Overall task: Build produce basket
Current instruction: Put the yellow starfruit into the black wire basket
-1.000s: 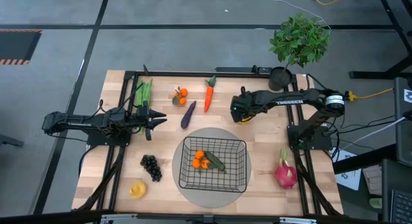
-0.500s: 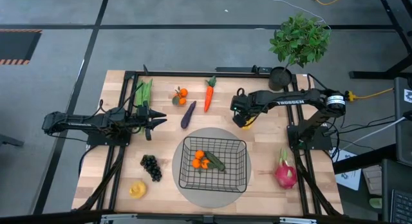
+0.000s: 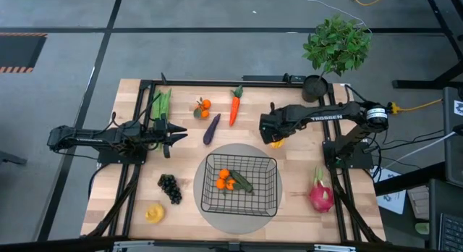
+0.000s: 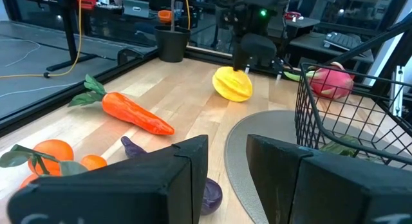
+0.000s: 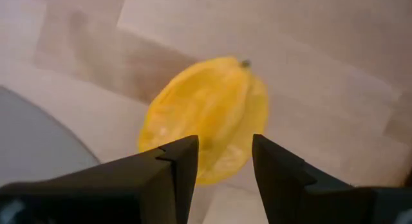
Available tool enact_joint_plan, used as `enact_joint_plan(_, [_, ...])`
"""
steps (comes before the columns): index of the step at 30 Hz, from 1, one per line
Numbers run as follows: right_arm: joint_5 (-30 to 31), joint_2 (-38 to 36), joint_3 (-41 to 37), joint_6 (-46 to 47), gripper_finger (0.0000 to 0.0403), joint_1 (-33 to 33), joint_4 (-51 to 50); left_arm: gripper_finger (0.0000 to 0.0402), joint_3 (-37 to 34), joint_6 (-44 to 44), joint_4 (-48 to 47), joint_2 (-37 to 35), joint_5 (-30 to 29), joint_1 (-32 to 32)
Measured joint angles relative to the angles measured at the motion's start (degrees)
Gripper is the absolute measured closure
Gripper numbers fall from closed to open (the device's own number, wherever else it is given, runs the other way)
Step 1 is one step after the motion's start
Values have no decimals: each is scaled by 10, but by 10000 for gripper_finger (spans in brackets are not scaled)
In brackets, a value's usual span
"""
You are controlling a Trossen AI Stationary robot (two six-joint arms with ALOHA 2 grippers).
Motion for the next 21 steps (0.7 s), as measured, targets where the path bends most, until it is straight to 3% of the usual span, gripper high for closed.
enact_joint_plan(12, [-7,2,-47,11,266,9,61,304,0,0,-1,0,0,0])
enact_joint_plan(21, [46,0,-66,-50,281,5,68,304,0,0,-1,0,0,0])
